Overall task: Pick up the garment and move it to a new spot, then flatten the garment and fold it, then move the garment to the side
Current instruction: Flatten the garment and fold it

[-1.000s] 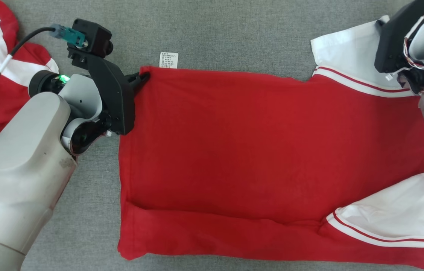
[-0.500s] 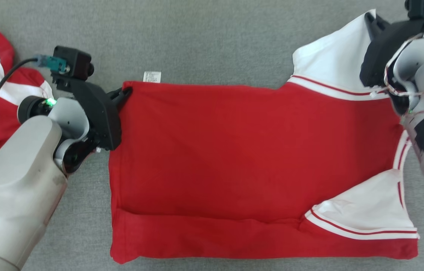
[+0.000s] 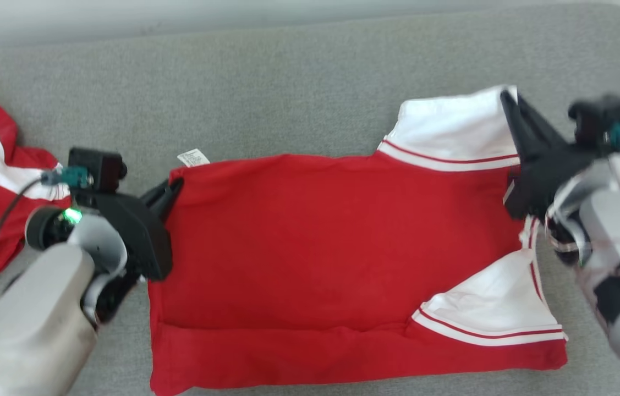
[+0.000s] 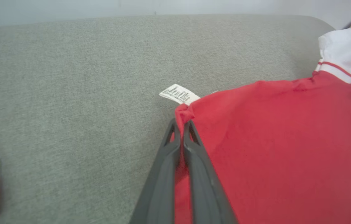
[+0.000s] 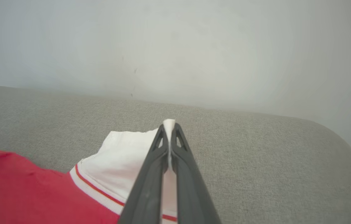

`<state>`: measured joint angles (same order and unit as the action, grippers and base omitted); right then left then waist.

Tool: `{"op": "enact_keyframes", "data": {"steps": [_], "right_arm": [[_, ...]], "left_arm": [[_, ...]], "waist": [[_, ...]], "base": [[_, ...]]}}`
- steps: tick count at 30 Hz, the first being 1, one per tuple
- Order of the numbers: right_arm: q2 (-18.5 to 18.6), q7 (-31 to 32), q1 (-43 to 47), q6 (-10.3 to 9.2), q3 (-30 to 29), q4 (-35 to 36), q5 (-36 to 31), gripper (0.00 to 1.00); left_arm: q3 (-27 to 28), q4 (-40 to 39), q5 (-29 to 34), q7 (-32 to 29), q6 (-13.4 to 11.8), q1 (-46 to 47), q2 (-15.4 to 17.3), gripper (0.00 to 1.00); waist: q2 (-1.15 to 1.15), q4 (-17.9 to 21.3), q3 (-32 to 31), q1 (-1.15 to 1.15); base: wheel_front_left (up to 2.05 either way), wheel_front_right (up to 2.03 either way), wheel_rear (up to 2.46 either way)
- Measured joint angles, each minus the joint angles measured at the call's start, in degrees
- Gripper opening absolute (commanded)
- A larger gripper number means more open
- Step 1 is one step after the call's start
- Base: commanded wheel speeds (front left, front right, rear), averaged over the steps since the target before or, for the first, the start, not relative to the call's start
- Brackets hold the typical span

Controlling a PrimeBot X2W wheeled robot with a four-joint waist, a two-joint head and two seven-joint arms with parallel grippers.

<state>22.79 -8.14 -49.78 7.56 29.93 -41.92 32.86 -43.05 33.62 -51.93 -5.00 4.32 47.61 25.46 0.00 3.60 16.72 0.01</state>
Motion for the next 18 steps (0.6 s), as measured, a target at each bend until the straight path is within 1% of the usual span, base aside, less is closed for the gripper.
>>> {"op": "enact_keyframes", "data": {"steps": [4,9,14,18], "right_arm": [[1.2,-2.2,8.2,0.00,-3.0,6.0,-0.3,0.00],[0.9,-3.0,19.1,0.00,-8.8,13.9,-1.2,0.00],[-1.2,-1.8,29.3,0.00,-15.1,21.8,-2.5,0.00],[-3.2,-0.4,36.5,0.00,-20.2,27.9,-3.8,0.00]], "left_arm": [[0.0,-4.9,0.6,3.2,-2.5,-4.9,1.2,0.00],[0.0,-10.6,1.7,6.7,-5.9,-10.8,2.1,0.00],[0.2,-14.8,2.2,9.9,-8.4,-15.1,2.6,0.00],[0.1,-16.0,3.0,12.2,-9.5,-16.9,2.9,0.00]], "waist": [[0.00,0.7,-1.5,0.00],[0.00,0.9,-2.7,0.00],[0.00,0.4,-3.4,0.00],[0.01,-0.3,-3.8,0.00]], "base": [[0.00,0.00,0.00],[0.00,0.00,0.00],[0.00,0.00,0.00],[0.00,0.00,0.00]]}}
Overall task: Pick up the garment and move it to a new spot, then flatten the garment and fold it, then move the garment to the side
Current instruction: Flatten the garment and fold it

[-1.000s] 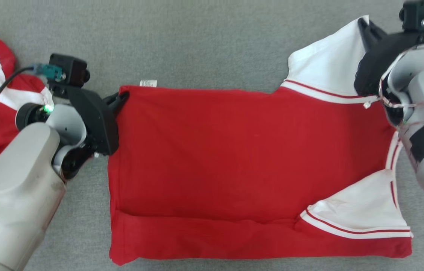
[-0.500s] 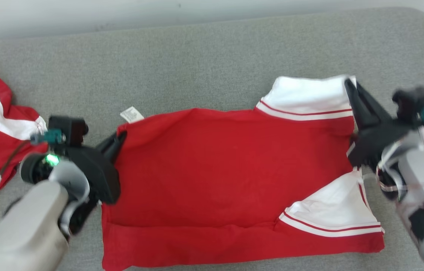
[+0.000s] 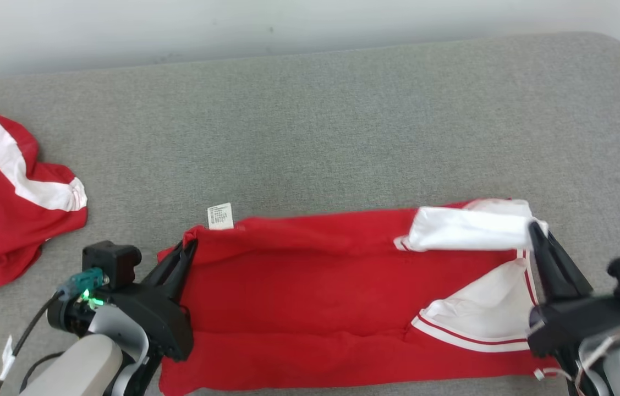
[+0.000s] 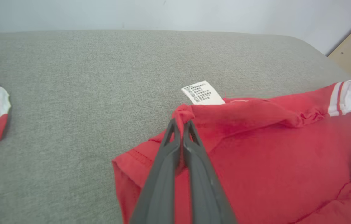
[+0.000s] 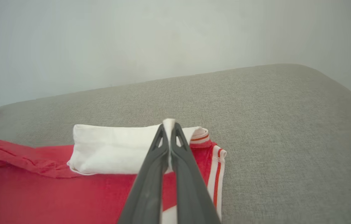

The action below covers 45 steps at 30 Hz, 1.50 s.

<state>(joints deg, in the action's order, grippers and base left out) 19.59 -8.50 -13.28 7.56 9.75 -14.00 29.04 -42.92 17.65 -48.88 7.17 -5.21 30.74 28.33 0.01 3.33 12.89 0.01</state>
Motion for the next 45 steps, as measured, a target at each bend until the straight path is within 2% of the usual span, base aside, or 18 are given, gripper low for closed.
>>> {"op": "enact_keyframes", "data": {"steps": [9,10,11,12,13,14,15,21,25,30,36,45], "right_arm": [[-4.7,3.2,11.7,0.00,-7.6,10.1,-2.0,0.00],[-5.3,3.7,12.6,0.00,-8.1,10.8,-2.2,0.00],[-5.8,4.3,13.3,0.00,-8.6,11.1,-2.4,0.00],[-6.1,5.0,13.9,0.00,-8.7,11.4,-2.6,0.00],[-6.3,5.2,14.5,0.00,-8.9,11.6,-3.1,0.49],[-6.4,5.3,14.8,0.00,-9.3,11.8,-3.4,0.49],[-6.7,5.4,14.9,0.00,-9.6,12.0,-3.4,0.99],[-6.6,5.7,15.3,0.00,-10.9,12.3,-3.3,1.00],[-5.9,6.7,14.9,0.00,-12.0,11.8,-2.9,1.00],[-4.7,10.0,12.9,0.00,-13.1,7.5,-4.5,1.00],[-4.4,12.2,9.0,0.00,-12.7,0.7,-6.1,1.00],[-3.6,13.6,4.2,0.00,-10.3,-10.6,-6.6,1.00]], "left_arm": [[0.4,-0.7,0.1,3.6,-1.2,-3.2,0.0,0.00],[0.4,-0.8,0.1,4.1,-1.3,-3.6,-0.1,0.02],[0.4,-0.9,0.1,4.4,-1.4,-4.1,-0.2,0.47],[0.5,-1.1,0.2,4.9,-1.5,-4.6,-0.3,1.00],[0.8,-1.4,0.2,5.4,-1.7,-5.1,-0.5,1.00],[1.1,-1.6,0.2,5.8,-1.8,-5.6,-0.6,1.00],[1.5,-2.0,0.2,6.3,-1.9,-6.1,-0.8,1.00],[7.0,-4.3,1.2,7.7,-3.2,-9.9,-1.7,1.00],[15.4,-8.7,6.9,7.9,-4.4,-13.5,-3.4,1.00],[25.0,-13.7,16.0,7.9,-4.7,-19.2,-6.5,1.00],[34.3,-16.5,24.8,7.9,-2.1,-23.7,-11.4,1.00],[40.1,-14.9,32.4,7.9,2.6,-27.0,-16.7,1.00]], "waist": [[0.00,-0.9,-0.6,0.00],[0.00,-1.0,-0.6,-0.01],[0.00,-1.0,-0.7,0.00],[0.00,-1.0,-0.7,0.00],[0.00,-1.0,-0.8,0.00],[0.00,-1.0,-0.8,0.00],[0.00,-1.0,-0.9,-0.01],[-0.01,-1.3,-2.1,-0.01],[0.00,-1.8,-2.9,-0.01],[0.00,-2.6,-3.5,-0.01],[-0.01,-3.5,-3.5,-0.01],[-0.01,-4.9,-3.1,-0.01]], "base": [[0.00,0.00,0.00],[0.00,0.00,0.00],[0.00,0.00,0.00],[0.00,0.00,0.00],[0.00,0.00,0.00],[0.00,0.00,0.00],[0.00,0.00,0.00],[0.00,0.00,0.00],[0.00,0.00,0.00],[0.00,0.00,0.00],[0.00,0.00,0.00],[0.00,0.00,0.00]]}}
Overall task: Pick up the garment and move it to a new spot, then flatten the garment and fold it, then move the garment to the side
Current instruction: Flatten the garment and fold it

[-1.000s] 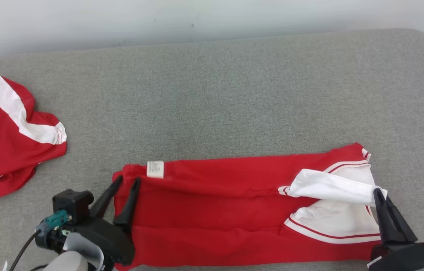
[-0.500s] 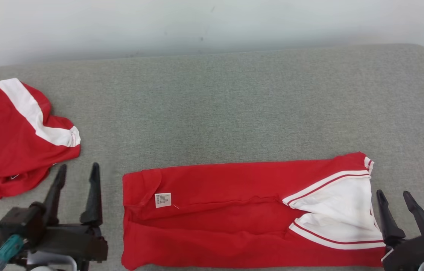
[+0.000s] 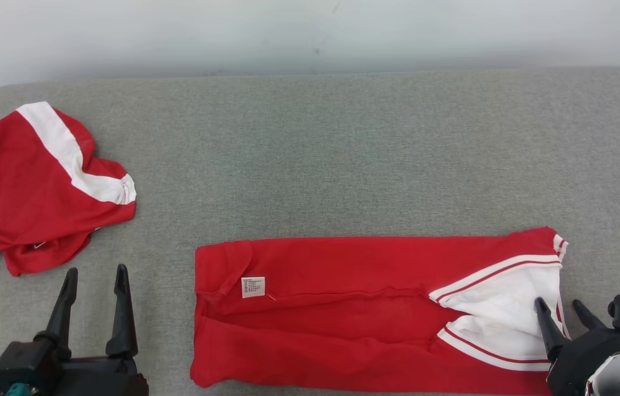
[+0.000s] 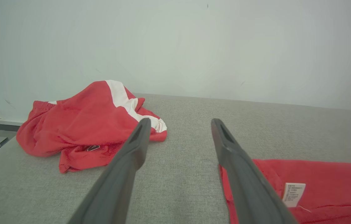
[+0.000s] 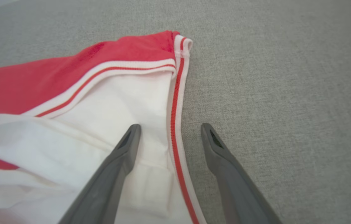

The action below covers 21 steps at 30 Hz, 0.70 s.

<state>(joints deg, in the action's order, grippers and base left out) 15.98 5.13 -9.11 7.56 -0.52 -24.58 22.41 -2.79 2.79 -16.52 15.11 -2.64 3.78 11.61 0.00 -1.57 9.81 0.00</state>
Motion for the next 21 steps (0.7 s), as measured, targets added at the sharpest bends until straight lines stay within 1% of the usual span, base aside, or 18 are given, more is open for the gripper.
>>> {"op": "enact_keyframes", "data": {"steps": [3,4,5,6,7,11,15,21], "right_arm": [[0.5,0.5,-1.2,0.00,0.5,-4.1,0.1,1.00],[0.7,0.7,-1.5,0.00,1.0,-4.9,0.2,0.96],[0.8,0.7,-1.7,0.00,1.6,-5.4,0.5,0.55],[0.8,0.7,-2.0,-0.01,2.1,-5.7,1.3,0.04],[0.8,1.0,-2.1,-0.03,2.6,-5.9,2.1,0.00],[1.2,1.4,-2.6,-0.10,4.5,-6.5,4.3,0.00],[2.5,1.4,-3.7,0.09,5.0,-8.2,5.8,0.00],[8.0,1.3,-4.4,0.02,1.9,-11.5,6.0,0.00]], "left_arm": [[1.5,1.0,2.1,0.0,1.7,-0.5,-1.5,1.00],[2.0,1.3,2.6,0.0,2.2,-0.5,-2.0,1.00],[2.5,1.5,3.0,0.0,2.7,-0.6,-2.6,1.00],[3.1,1.8,3.4,0.0,3.0,-0.7,-3.1,1.00],[3.6,2.0,3.7,0.0,3.4,-0.8,-3.5,1.00],[5.4,2.9,5.1,0.0,5.1,-1.1,-4.9,1.00],[7.0,3.4,6.4,0.0,6.2,-1.3,-6.0,1.00],[7.8,3.9,7.6,0.0,7.3,-1.8,-7.2,1.00]], "waist": [[0.00,-0.6,0.1,0.00],[0.00,-0.8,0.2,0.00],[0.00,-1.0,0.2,0.00],[0.00,-1.1,0.1,0.00],[0.01,-1.2,0.1,0.00],[0.00,-1.0,-0.1,0.00],[0.00,-0.6,-0.6,0.00],[0.00,-0.2,-1.8,0.00]], "base": [[0.00,0.00,0.00],[0.00,0.00,0.00],[0.00,0.00,0.00],[0.00,0.00,0.00],[0.00,0.00,0.00],[0.00,0.00,0.00],[0.00,0.00,0.00],[0.00,0.00,0.00]]}}
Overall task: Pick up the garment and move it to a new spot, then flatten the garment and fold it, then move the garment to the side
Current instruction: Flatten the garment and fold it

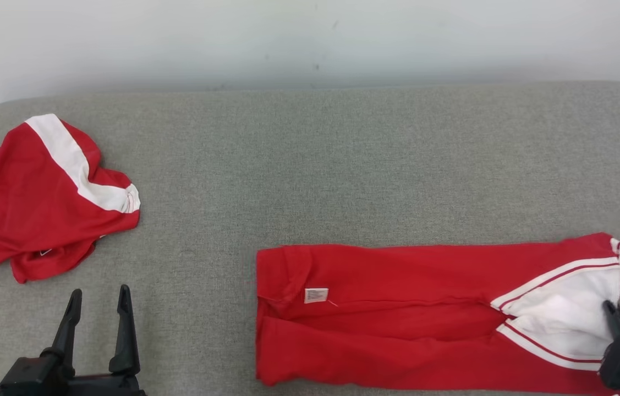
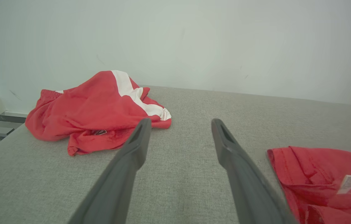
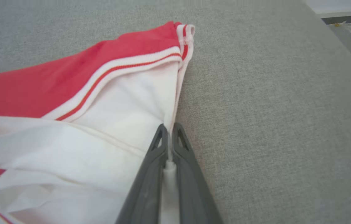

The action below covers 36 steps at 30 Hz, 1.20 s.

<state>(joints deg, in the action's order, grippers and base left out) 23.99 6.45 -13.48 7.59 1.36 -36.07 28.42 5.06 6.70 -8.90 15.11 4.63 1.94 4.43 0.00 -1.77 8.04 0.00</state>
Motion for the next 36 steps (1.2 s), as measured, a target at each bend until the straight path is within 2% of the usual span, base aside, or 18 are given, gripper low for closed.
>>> {"op": "enact_keyframes", "data": {"steps": [4,11,24,30,36], "right_arm": [[1.2,0.6,0.0,-0.01,-0.4,1.1,0.9,0.00],[0.2,2.6,1.6,-0.02,2.3,7.3,2.9,0.00],[-5.2,7.7,4.8,-0.02,9.3,24.6,7.3,0.00],[-8.4,9.0,5.3,-0.02,13.0,28.3,7.7,0.00],[-11.9,9.1,3.8,-0.03,16.8,29.0,7.7,0.00]], "left_arm": [[0.9,0.2,0.4,0.0,0.5,-0.3,-0.5,1.00],[1.4,0.9,0.8,0.0,1.0,-1.5,-1.1,1.00],[1.3,2.1,1.4,0.0,1.8,-2.1,-1.4,1.00],[0.9,2.9,1.4,0.0,1.9,-2.2,-1.5,1.00],[0.5,3.7,1.3,0.0,1.9,-2.2,-1.5,1.00]], "waist": [[0.00,0.3,-1.1,0.00],[0.00,1.4,-2.6,0.00],[0.00,1.2,-4.4,0.00],[0.00,-0.3,-4.7,0.00],[0.00,-2.1,-4.6,0.00]], "base": [[0.00,0.00,0.00],[0.00,0.00,0.00],[0.00,0.00,0.00],[0.00,0.00,0.00],[0.00,0.00,0.00]]}}
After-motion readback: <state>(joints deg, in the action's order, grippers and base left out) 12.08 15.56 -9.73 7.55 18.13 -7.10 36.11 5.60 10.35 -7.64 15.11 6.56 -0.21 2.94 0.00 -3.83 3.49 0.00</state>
